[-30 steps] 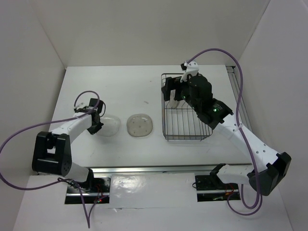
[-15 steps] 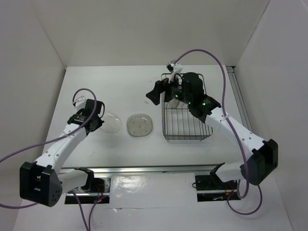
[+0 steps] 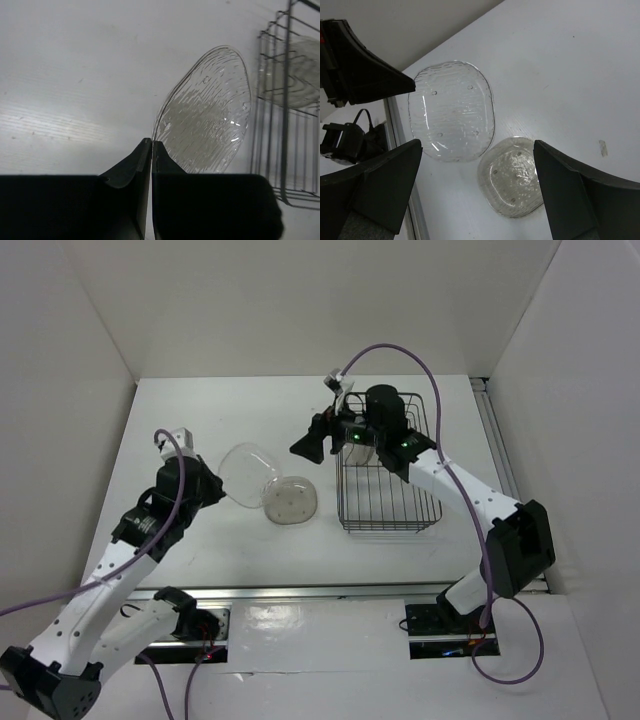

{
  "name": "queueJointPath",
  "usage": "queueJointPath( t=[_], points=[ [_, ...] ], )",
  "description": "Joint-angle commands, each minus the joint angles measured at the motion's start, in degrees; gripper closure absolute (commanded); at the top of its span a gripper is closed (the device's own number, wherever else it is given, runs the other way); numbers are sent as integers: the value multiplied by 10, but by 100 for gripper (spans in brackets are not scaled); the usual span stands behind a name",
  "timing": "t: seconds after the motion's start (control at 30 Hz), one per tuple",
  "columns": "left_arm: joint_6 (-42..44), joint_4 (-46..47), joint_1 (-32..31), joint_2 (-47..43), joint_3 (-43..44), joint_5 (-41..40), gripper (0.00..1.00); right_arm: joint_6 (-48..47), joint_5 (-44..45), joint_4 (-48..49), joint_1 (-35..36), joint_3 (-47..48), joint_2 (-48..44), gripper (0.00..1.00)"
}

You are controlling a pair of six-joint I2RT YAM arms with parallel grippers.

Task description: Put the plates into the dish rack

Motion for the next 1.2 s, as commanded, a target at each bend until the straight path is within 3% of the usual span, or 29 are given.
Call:
queueJointPath(
  t=[0.0,0.27,0.47,0.5,0.6,0.63,0.7,0.73,0.77,0.8,0.87,0.9,1.0,1.03,1.17],
  points=[
    [42,80,-11,-41,-3,66,100,-24,-52,30,-4,37,25,1],
    [74,143,-11,-73,-16,153,100,-43,-53,13,27,45,74,1],
    [69,159,-11,-67,-21,171,100,-48,-58,13,44,50,93,18],
    [69,164,-11,-67,-21,171,100,-40,-58,19,44,50,99,24],
    [69,164,-11,-61,-27,171,100,-29,-55,19,49,50,104,86],
    [69,164,-11,-61,-27,171,100,-29,-47,19,49,50,104,100],
    [63,155,-11,-45,-20,165,100,-22,-20,6,54,55,104,100],
    [58,148,-11,-38,-12,156,95,-22,-8,0,54,61,98,100],
    [52,140,-11,-31,-12,156,79,-22,9,-6,60,66,87,100],
    [47,125,-11,-24,-3,137,49,-22,56,-18,60,71,79,100],
    [40,119,-11,-17,2,131,19,-22,130,-50,60,77,44,100],
    [34,106,-11,-17,2,113,0,-28,225,-63,60,85,30,100],
    [21,88,-5,-10,10,80,0,-28,395,-129,60,119,-15,100],
    [20,77,-5,-3,21,79,0,-28,506,-151,60,132,-22,100],
    [9,29,7,49,49,72,0,-22,709,-261,25,165,-57,100]
  ],
)
